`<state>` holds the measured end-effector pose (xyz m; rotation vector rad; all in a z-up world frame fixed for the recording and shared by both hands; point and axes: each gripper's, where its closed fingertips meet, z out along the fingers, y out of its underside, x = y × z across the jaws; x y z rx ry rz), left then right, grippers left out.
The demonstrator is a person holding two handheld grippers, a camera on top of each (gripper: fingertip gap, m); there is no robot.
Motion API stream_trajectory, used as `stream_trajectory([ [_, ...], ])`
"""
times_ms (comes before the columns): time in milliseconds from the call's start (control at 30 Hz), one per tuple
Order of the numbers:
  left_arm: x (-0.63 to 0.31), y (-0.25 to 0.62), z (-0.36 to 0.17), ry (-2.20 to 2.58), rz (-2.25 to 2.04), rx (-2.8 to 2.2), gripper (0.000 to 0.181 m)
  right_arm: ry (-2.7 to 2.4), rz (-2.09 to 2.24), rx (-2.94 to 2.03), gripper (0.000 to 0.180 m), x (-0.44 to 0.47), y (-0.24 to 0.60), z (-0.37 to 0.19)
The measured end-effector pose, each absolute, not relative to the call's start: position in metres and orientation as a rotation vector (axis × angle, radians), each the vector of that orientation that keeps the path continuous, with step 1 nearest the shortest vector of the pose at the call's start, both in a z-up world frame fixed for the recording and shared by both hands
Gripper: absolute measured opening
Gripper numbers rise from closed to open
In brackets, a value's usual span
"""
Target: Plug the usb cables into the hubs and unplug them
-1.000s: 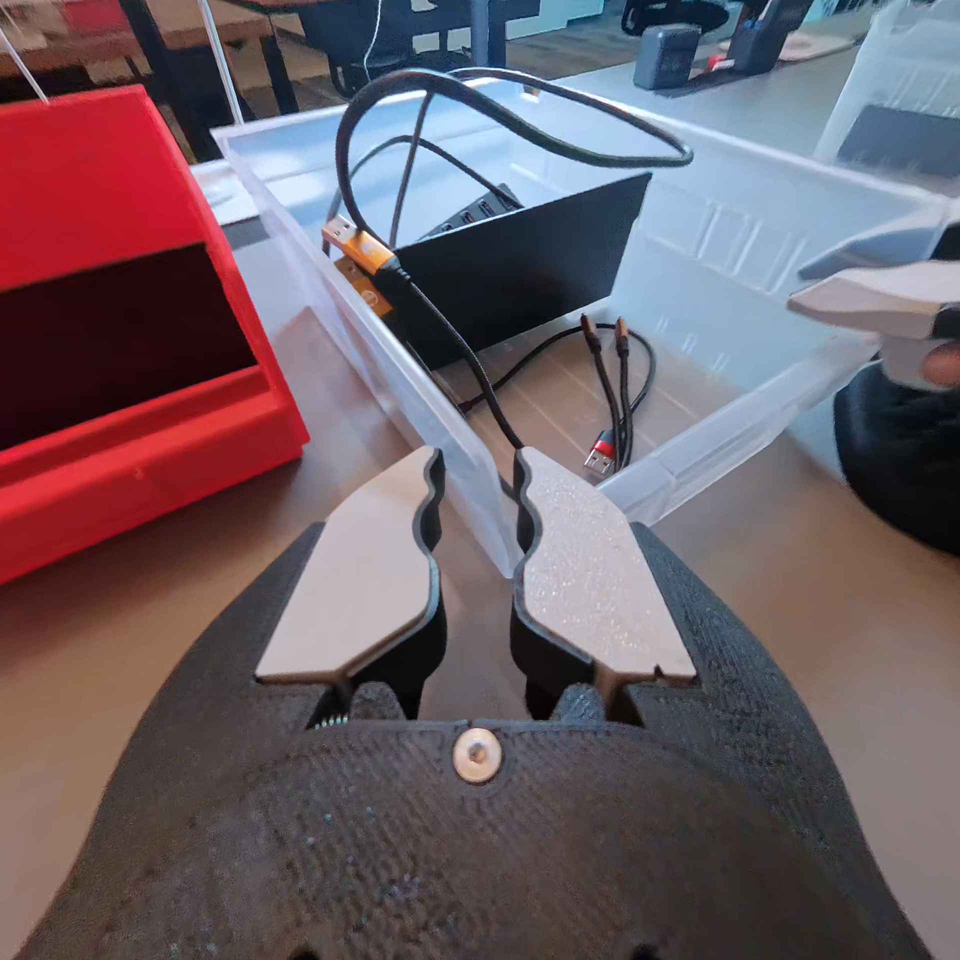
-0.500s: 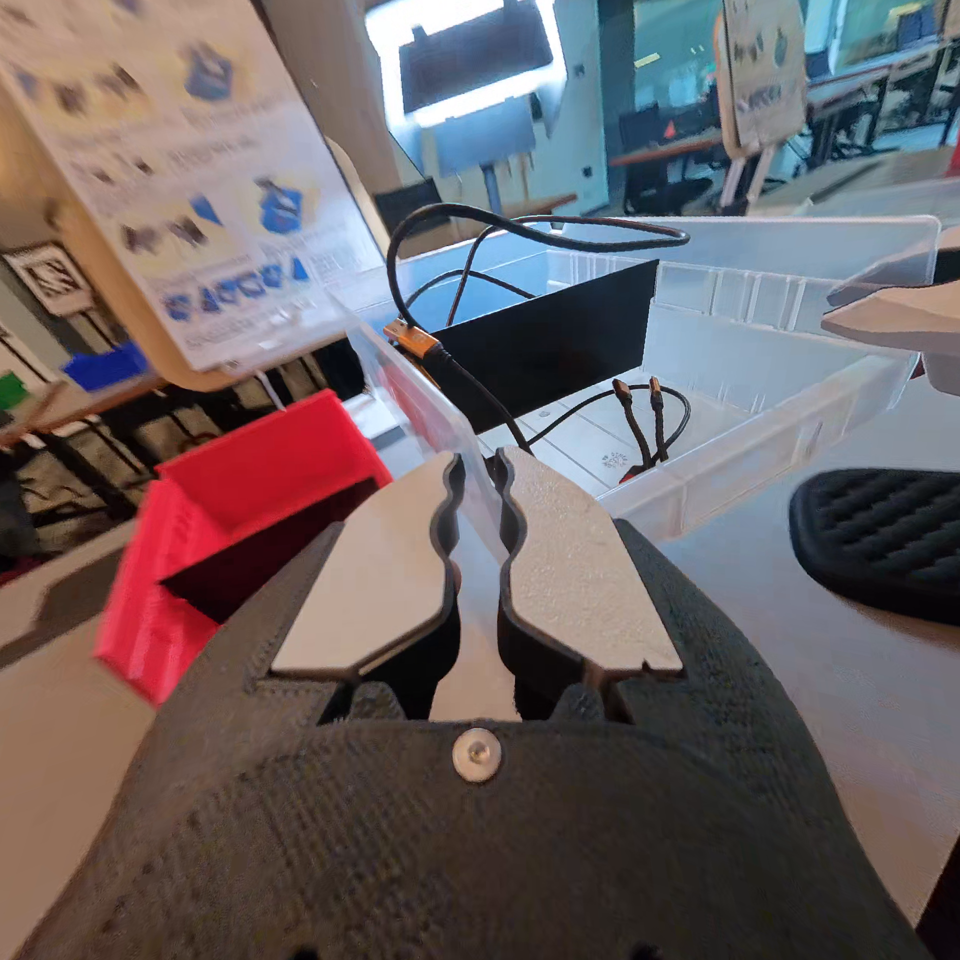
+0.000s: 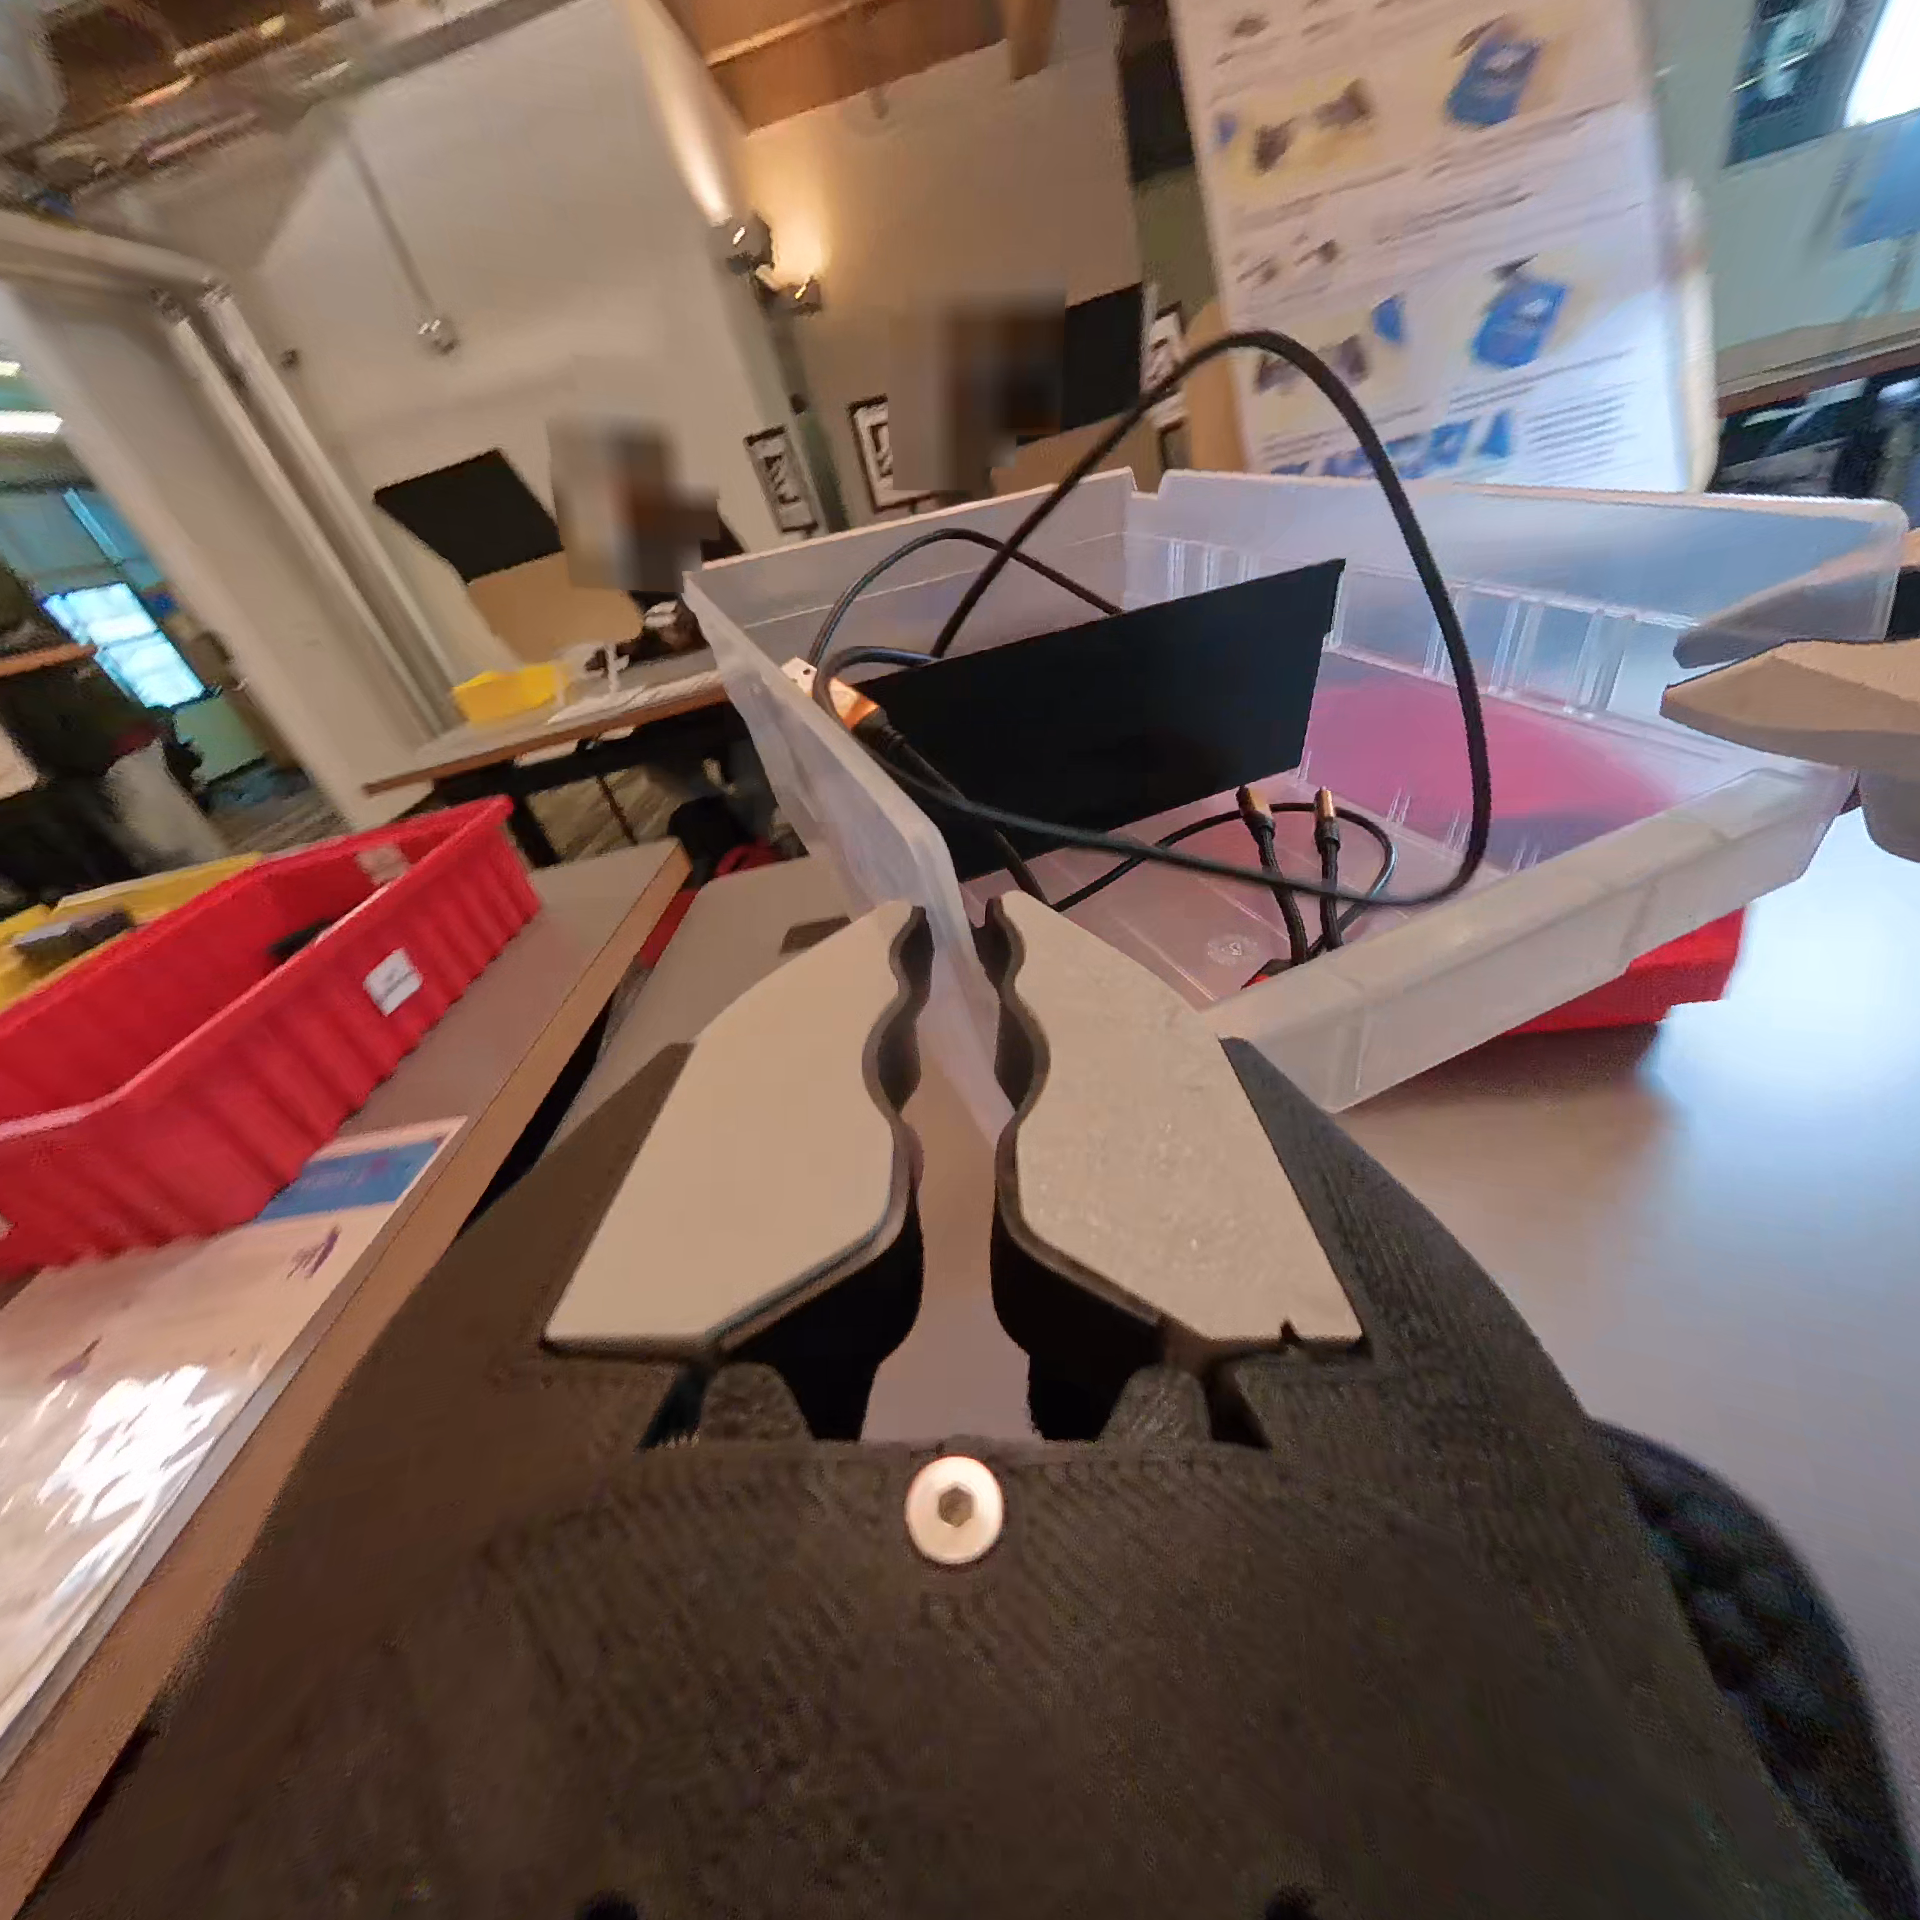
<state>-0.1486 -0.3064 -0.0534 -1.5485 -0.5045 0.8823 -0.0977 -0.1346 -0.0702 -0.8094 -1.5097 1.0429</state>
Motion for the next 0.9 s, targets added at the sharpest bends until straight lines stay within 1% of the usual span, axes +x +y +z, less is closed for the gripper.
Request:
stream_trajectory([
  [133, -0.187, -0.332, -0.091, -0.593, 0.889, -1.589, 0.009, -1.584, 1.141, -0.860, 0.015, -0.146, -0.159, -0.118],
  [367, -0.235, -0.313, -0.173, -0.660, 0.759, -1.648, 0.008, -1.639, 1.119, -0.990, 0.017, -0.175, -0.147, -0.202],
  [500, -0.244, -0.290, -0.191, -0.643, 0.715, -1.617, 0.008, -1.615, 1.023, -1.055, 0.018, -0.175, -0.124, -0.214],
  [600, -0.249, -0.268, -0.214, -0.654, 0.622, -1.731, 0.009, -1.645, 0.938, -1.092, 0.020, -0.170, -0.106, -0.225],
  [633, -0.247, -0.259, -0.223, -0.626, 0.580, -1.801, 0.013, -1.672, 0.898, -1.097, 0.022, -0.166, -0.100, -0.230],
  [700, -0.235, -0.241, -0.233, -0.539, 0.478, -1.912, 0.038, -1.720, 0.911, -1.095, 0.027, -0.156, -0.093, -0.235],
  [767, -0.225, -0.232, -0.225, -0.476, 0.418, -1.924, 0.047, -1.772, 0.957, -1.098, 0.027, -0.143, -0.086, -0.230],
  [800, -0.223, -0.232, -0.218, -0.465, 0.413, -1.923, 0.051, -1.802, 0.964, -1.094, 0.031, -0.135, -0.082, -0.226],
  [833, -0.222, -0.233, -0.209, -0.454, 0.436, -1.918, 0.056, -1.826, 0.953, -1.090, 0.040, -0.129, -0.074, -0.220],
  [900, -0.219, -0.238, -0.184, -0.406, 0.544, -1.890, 0.057, -1.883, 0.915, -1.049, 0.055, -0.119, -0.053, -0.209],
])
